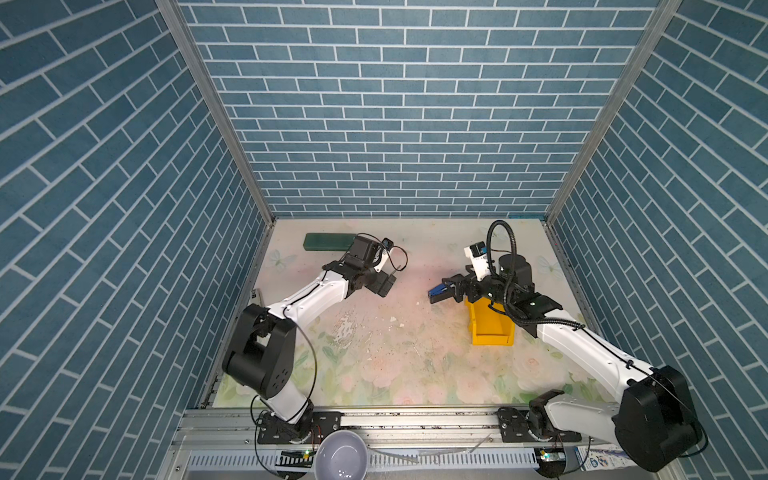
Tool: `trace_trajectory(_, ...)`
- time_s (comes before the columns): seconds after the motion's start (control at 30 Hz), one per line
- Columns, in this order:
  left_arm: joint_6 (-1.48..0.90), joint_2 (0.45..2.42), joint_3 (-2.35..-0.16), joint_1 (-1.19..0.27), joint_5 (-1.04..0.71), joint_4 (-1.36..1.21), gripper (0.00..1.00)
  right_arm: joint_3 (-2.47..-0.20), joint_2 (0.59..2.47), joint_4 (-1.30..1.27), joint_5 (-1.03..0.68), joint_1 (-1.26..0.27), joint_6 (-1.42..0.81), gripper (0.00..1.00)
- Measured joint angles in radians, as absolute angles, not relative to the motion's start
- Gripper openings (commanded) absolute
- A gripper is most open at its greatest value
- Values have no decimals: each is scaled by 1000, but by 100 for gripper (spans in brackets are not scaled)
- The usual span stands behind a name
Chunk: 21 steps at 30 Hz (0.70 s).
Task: Put the screwdriver in the bin
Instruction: 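Reach the left gripper over the black screwdriver while the right arm nears the bin, then close the left gripper on the screwdriver handle and lift it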
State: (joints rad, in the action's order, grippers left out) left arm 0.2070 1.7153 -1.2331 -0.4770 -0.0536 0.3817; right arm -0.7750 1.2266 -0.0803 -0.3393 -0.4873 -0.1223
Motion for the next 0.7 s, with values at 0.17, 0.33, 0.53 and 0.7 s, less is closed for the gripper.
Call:
trace_trajectory(0.17, 220, 1841, -1336, -483, -48, 500, 95, -775, 1234, -81, -337, -517, -122, 98)
trace_trajectory(0.33, 220, 1914, -1373, -483, -40, 567, 89, -775, 1238, -81, -337, -532, -122, 97)
trace_trajectory(0.53, 213, 1976, -1389, -472, -41, 580, 82, -775, 1247, -81, -341, -537, -122, 96)
trace_trajectory(0.7, 203, 2030, -1418, -458, -50, 596, 74, -773, 1256, -82, -344, -538, -123, 95)
